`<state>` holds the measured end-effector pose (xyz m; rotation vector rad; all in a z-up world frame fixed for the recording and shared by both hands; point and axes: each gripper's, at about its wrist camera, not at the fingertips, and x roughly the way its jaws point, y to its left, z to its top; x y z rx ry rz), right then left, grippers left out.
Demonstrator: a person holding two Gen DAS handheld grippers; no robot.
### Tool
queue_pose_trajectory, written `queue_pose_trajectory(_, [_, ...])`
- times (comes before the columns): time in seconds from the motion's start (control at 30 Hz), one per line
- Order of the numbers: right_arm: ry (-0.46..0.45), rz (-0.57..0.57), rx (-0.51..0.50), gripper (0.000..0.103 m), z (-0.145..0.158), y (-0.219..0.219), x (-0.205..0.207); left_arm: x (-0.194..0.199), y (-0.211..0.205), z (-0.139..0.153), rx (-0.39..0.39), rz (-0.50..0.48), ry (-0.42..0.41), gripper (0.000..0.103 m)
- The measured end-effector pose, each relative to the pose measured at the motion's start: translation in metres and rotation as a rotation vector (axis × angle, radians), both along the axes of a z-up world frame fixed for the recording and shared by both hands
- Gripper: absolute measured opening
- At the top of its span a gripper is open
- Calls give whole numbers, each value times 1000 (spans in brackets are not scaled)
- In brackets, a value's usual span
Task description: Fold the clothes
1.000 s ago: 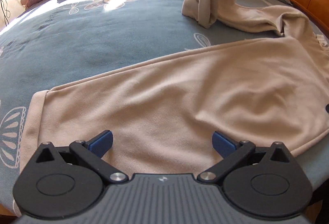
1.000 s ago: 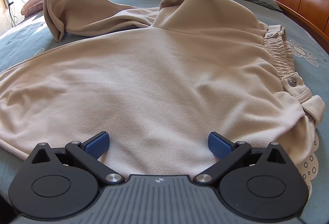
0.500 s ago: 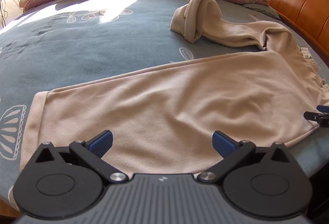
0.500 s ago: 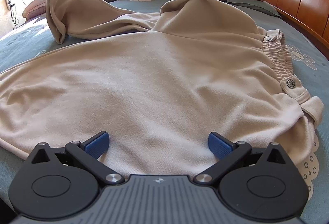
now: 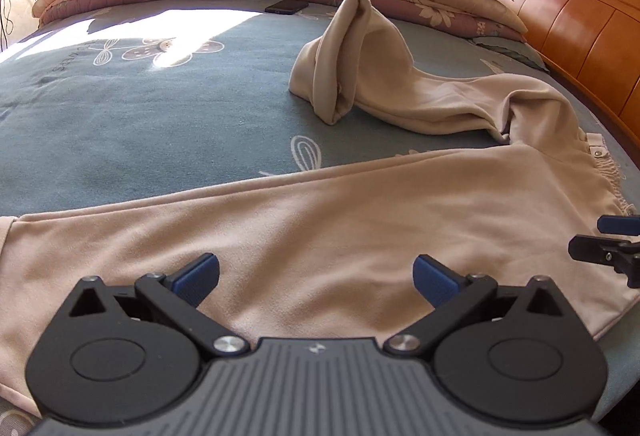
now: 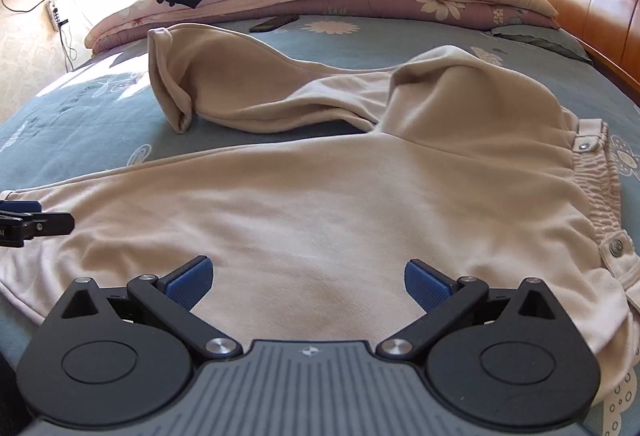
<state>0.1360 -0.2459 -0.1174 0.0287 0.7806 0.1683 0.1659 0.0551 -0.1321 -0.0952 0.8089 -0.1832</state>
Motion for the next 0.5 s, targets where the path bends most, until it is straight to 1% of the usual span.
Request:
queue_pose_trajectory(0.03, [1, 34, 2, 103, 3, 11, 9, 0, -1, -3, -8, 2, 8, 102])
queue_pose_trajectory(0.1, [20, 100, -25, 103, 0, 38, 31, -1, -2, -10, -25, 6, 22, 102])
queue_pose_trajectory(0.13, [29, 125, -50, 103, -4, 49, 40, -3, -3, -13, -13, -5, 20, 102])
queue_pose_trajectory(0.2, [55, 140, -117, 103, -18, 68, 56, -5, -4, -19, 10, -25, 16, 102])
queue_pose_trajectory(0.27, [116, 139, -167, 103, -38, 78, 69, -8, -6, -24, 34, -46, 13, 102])
queue_pose_trajectory(0.33, [64, 111, -118, 103, -44, 75, 70, -10, -9, -28, 62, -61, 2, 102])
queue_pose_trajectory(0.4, [67, 109, -108, 103, -43, 75, 83, -11, -14, -30, 96, -71, -13, 102])
queue_pose_trajectory(0.5, [78, 110, -65, 103, -41, 73, 111, -10, -16, -31, 110, -68, -29, 102])
